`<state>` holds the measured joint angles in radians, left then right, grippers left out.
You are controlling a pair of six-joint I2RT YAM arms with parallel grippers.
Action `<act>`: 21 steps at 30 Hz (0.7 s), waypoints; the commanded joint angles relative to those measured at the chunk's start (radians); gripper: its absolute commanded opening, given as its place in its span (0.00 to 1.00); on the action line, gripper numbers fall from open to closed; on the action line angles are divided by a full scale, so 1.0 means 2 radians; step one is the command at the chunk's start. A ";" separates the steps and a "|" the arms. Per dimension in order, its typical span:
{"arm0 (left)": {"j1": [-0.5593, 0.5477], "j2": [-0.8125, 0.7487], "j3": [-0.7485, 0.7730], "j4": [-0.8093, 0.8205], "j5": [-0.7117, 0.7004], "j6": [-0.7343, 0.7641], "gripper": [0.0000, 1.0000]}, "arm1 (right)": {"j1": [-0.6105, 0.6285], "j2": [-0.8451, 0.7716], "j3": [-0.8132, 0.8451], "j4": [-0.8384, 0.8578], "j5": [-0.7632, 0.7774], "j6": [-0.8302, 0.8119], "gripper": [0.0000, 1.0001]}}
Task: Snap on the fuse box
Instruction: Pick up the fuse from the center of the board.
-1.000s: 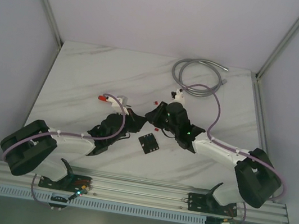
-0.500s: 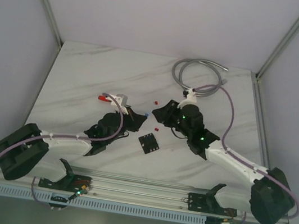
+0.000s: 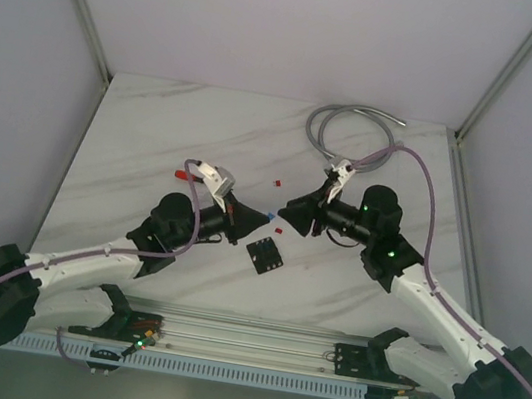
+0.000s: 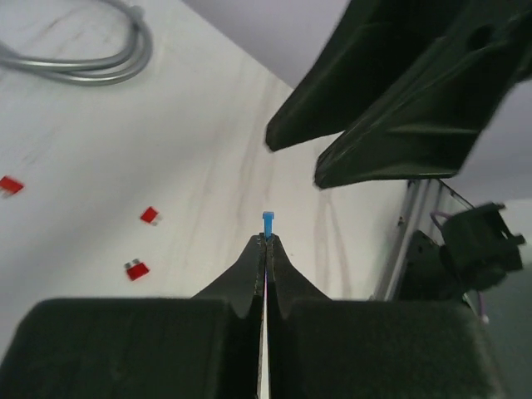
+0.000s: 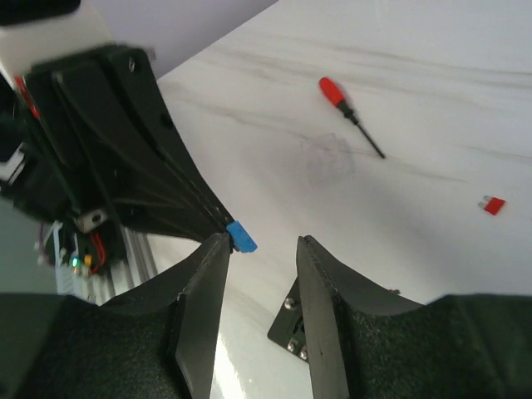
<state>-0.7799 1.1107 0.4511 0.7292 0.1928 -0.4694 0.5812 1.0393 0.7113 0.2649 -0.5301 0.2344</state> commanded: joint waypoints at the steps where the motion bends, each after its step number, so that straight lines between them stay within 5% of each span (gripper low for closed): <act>1: 0.002 -0.029 0.019 -0.023 0.091 0.044 0.00 | -0.005 -0.013 0.010 -0.021 -0.114 -0.068 0.45; 11: 0.002 -0.033 0.030 -0.015 0.145 0.041 0.00 | -0.006 -0.010 0.018 -0.019 -0.179 -0.079 0.38; 21: 0.002 -0.028 0.029 0.002 0.159 0.031 0.00 | -0.006 -0.008 0.019 -0.023 -0.204 -0.091 0.21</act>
<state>-0.7799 1.0458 0.4816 0.6861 0.4686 -0.4068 0.5720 1.0328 0.7136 0.2138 -0.8799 0.0750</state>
